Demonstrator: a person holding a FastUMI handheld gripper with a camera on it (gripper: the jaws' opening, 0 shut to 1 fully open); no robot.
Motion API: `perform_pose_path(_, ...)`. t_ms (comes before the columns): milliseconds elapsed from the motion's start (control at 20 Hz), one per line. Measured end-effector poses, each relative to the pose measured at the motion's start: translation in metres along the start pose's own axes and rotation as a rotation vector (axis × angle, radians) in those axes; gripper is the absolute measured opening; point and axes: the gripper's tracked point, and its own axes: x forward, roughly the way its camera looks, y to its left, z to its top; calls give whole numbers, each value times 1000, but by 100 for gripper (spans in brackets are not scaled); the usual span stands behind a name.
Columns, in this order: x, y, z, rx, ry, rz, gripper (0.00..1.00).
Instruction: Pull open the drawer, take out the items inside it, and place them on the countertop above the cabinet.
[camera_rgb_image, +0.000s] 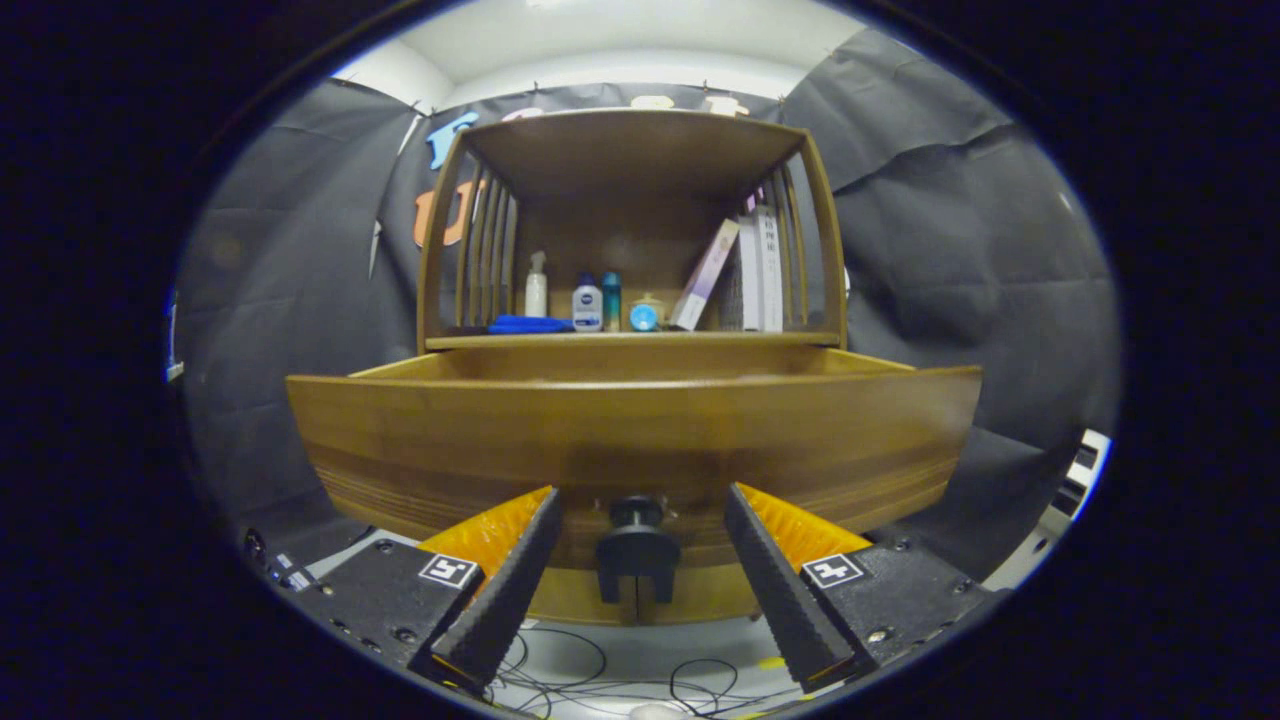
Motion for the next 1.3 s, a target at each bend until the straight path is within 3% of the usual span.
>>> perform_pose_path(400,12,3,1,-28,-52,18,99)
perform_pose_path(800,37,0,4,55,-31,44,99)
perform_pose_path(1050,67,6,16,-36,-37,6,99)
perform_pose_path(1300,96,13,26,-25,-48,0,99)
